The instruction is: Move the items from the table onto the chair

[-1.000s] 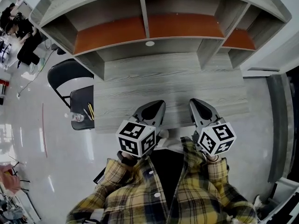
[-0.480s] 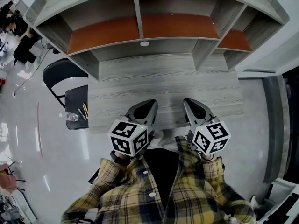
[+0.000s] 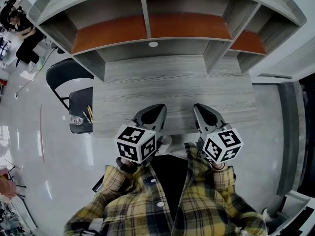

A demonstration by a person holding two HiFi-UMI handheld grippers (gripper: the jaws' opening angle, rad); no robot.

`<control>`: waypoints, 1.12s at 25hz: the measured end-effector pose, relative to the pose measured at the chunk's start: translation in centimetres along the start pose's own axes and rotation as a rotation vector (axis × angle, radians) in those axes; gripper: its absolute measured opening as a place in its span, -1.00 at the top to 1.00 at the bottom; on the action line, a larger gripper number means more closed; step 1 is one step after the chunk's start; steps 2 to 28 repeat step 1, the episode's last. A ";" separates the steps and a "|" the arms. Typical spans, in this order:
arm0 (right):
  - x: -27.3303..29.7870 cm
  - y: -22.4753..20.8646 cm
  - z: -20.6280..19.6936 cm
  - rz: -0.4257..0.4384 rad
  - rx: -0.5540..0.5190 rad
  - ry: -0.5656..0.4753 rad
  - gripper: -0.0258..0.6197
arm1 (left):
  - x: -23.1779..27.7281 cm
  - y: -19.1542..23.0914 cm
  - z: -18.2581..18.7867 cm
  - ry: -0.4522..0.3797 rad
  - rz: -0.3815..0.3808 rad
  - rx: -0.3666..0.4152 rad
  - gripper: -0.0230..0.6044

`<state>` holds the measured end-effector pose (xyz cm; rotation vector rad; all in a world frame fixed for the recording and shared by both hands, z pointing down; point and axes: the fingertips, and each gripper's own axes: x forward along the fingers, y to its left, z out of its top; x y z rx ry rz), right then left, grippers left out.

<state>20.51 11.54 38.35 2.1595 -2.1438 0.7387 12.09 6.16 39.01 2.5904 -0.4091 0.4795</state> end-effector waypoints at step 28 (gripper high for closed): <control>-0.1 0.0 -0.1 0.001 0.001 0.000 0.87 | 0.0 0.0 -0.1 0.001 0.001 -0.001 0.91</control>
